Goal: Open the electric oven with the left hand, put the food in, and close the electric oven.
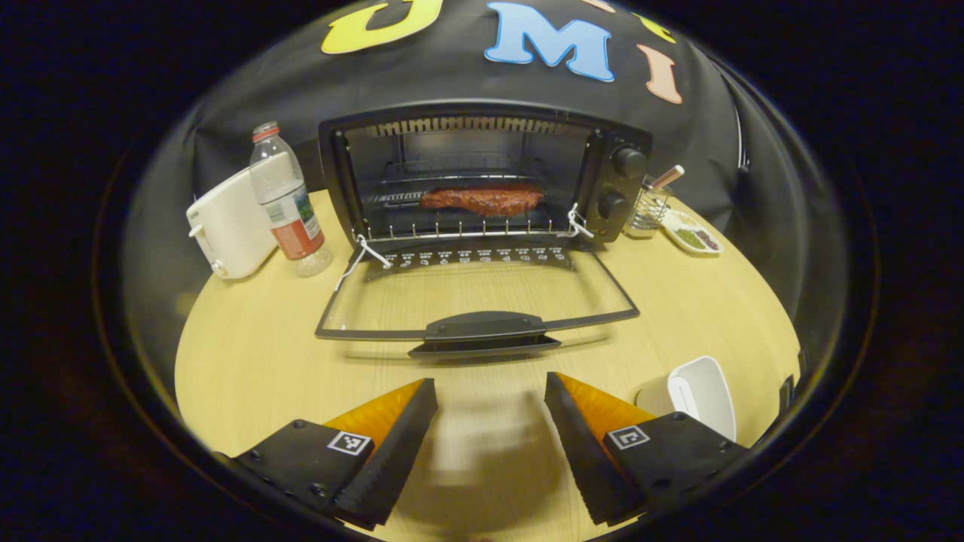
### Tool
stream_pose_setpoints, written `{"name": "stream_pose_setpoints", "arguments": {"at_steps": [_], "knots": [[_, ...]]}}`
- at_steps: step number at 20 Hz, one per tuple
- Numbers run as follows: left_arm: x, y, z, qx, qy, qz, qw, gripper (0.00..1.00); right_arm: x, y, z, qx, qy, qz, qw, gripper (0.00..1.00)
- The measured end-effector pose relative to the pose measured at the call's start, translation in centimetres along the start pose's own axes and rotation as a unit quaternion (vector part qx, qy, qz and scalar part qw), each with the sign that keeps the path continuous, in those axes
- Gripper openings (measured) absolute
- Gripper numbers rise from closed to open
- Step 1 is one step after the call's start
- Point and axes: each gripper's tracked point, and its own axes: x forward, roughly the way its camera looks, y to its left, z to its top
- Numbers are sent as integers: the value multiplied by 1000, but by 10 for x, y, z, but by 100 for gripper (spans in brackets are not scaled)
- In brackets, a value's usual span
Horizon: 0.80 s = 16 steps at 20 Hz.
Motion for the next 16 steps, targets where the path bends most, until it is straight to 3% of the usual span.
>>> {"name": "stream_pose_setpoints", "arguments": {"at_steps": [6, 11, 14, 16], "knots": [[26, 1, 6, 19, 17, 4, 1000, 98, -5, -22, -7, 9, 14, -38, 999, 98], [29, 4, 7, 13, 12, 16, 1000, 100, -3, -24, -5, 9, 11, -44, 999, 98], [28, 4, 11, -5, 8, 18, 1000, 96, -3, -24, -6, 8, 13, -41, 999, 98], [26, 3, 13, -9, 2, 18, 1000, 100, -3, -25, -4, 7, 12, -40, 999, 98]]}}
